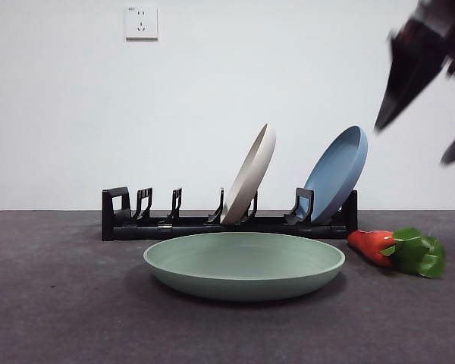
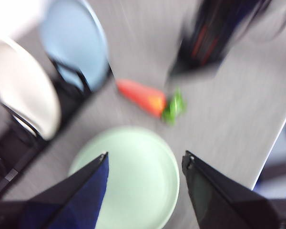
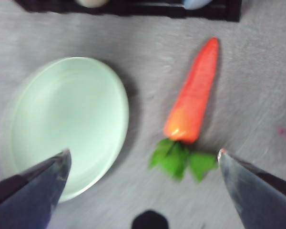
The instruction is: Take the green plate from the plate rack,put the plate on the table,take the carrot from the table,put the carrot in the plate
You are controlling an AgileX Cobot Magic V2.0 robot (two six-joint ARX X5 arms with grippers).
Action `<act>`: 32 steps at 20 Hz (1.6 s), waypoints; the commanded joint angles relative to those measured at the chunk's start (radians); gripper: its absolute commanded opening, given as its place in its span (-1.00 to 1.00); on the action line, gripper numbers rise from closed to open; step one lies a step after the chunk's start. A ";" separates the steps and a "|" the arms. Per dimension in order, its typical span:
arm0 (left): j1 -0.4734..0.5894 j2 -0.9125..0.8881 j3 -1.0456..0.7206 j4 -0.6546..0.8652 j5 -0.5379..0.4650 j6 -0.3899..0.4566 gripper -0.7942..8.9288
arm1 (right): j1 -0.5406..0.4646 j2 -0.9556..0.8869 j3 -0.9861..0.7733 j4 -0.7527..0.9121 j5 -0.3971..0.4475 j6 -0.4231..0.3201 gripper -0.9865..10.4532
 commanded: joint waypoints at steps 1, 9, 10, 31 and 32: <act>-0.003 -0.077 -0.001 0.002 -0.001 -0.037 -0.29 | 0.033 0.112 0.002 0.068 0.062 0.017 0.27; -0.003 -0.196 -0.002 -0.027 -0.001 -0.063 -0.29 | 0.117 0.371 0.002 0.264 0.279 0.026 0.14; -0.003 -0.196 -0.001 -0.033 -0.001 -0.063 -0.29 | 0.118 0.384 0.002 0.277 0.281 0.026 0.09; -0.003 -0.195 -0.001 -0.052 -0.008 -0.082 -0.29 | 0.267 0.096 0.002 0.171 0.196 0.075 -0.86; -0.003 -0.195 -0.002 -0.052 -0.008 -0.082 -0.29 | 0.302 0.097 0.002 0.172 0.196 0.087 -0.86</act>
